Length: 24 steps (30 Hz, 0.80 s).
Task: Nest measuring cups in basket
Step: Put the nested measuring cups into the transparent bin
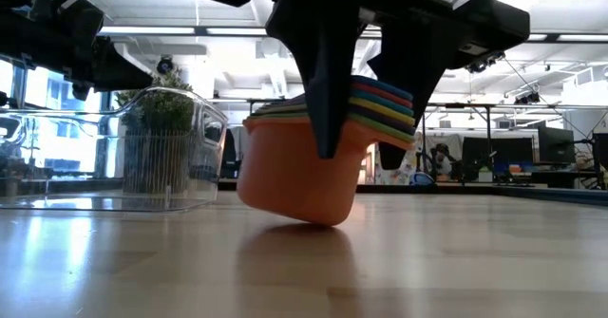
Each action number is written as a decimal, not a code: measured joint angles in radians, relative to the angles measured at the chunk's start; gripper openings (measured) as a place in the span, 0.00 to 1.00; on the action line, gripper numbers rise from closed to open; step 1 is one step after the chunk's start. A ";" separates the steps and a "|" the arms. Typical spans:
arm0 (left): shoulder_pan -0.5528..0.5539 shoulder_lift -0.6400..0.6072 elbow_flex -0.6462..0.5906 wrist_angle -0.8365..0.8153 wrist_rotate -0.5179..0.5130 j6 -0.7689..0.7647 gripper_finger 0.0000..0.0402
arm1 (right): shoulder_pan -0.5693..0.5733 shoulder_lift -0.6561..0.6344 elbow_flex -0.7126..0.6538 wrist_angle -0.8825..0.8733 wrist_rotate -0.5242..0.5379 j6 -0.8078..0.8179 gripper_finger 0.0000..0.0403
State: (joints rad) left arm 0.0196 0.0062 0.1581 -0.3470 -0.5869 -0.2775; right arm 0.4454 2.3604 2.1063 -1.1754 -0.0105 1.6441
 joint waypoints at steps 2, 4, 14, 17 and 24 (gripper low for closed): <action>0.000 0.000 0.000 0.000 0.000 0.000 0.17 | 0.000 0.000 0.000 0.003 0.002 -0.003 0.30; 0.000 0.000 0.000 0.000 0.000 0.000 0.17 | 0.000 -0.001 0.000 0.004 0.014 -0.004 0.30; 0.000 0.000 0.000 0.000 0.000 0.000 0.17 | 0.000 -0.021 0.046 -0.014 0.086 -0.038 0.30; 0.000 0.000 0.000 0.000 0.000 0.000 0.17 | 0.000 -0.021 0.080 -0.034 0.110 -0.049 0.30; 0.000 0.000 0.000 0.000 0.000 0.000 0.17 | -0.007 -0.021 0.190 -0.143 0.174 -0.083 0.30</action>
State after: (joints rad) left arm 0.0195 0.0063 0.1582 -0.3470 -0.5869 -0.2773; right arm 0.4379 2.3398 2.2961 -1.3185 0.1632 1.5612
